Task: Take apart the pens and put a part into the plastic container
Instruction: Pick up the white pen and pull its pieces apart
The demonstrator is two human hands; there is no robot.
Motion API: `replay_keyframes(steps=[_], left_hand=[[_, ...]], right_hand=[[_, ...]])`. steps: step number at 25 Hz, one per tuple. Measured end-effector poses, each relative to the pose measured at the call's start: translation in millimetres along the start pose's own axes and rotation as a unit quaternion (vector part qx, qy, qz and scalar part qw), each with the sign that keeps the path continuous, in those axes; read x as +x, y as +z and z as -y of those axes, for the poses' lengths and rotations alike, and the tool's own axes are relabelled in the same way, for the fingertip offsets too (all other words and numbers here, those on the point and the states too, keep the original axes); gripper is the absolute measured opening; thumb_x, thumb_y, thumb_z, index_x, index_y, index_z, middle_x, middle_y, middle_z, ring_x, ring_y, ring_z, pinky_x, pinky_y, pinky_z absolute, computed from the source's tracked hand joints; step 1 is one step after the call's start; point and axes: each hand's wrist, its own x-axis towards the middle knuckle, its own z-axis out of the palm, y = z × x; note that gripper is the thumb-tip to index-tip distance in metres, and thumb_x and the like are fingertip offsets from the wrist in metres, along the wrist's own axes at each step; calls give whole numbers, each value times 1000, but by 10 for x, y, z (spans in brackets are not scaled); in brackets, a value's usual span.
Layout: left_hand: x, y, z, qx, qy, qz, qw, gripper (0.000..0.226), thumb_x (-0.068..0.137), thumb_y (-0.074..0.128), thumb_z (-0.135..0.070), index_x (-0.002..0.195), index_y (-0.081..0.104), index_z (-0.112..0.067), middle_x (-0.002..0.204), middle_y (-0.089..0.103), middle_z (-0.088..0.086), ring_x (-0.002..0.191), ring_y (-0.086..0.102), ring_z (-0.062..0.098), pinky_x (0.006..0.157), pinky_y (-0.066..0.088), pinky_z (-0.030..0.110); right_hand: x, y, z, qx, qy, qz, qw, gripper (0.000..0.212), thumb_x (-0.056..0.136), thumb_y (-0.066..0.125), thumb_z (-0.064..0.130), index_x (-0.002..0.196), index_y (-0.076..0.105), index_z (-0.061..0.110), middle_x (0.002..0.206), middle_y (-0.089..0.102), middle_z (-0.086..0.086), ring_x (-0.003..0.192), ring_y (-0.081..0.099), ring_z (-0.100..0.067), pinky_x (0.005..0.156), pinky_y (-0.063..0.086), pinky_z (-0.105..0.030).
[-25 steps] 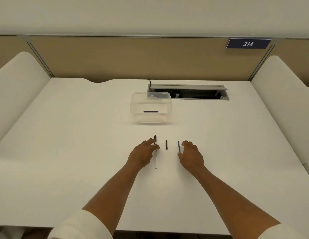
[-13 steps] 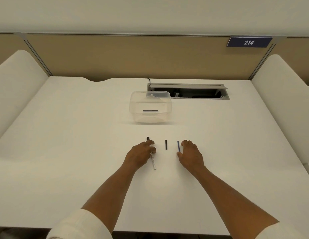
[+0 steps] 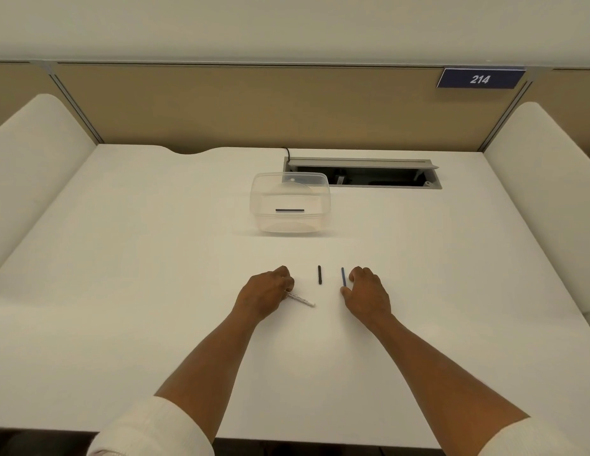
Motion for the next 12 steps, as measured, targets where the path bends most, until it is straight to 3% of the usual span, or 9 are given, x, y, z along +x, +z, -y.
replay_keyframes(steps=[4, 12], left_hand=[[-36, -26, 36, 0, -11, -9, 1000, 6, 95, 49, -19, 97, 54, -21, 100, 56, -3, 76, 59, 27, 59, 41, 35], [-34, -117, 58, 58, -12, -55, 997, 6, 92, 53, -16, 96, 57, -18, 90, 61, 1, 85, 56, 26, 62, 33, 33]], right_hand=[[8, 16, 15, -16, -5, 2, 1000, 23, 92, 56, 28, 109, 52, 13, 111, 55, -3, 106, 51, -24, 80, 48, -36], [13, 38, 16, -75, -9, 3, 997, 17, 92, 45, 10, 106, 54, 11, 109, 57, -4, 103, 53, -24, 74, 43, -32]])
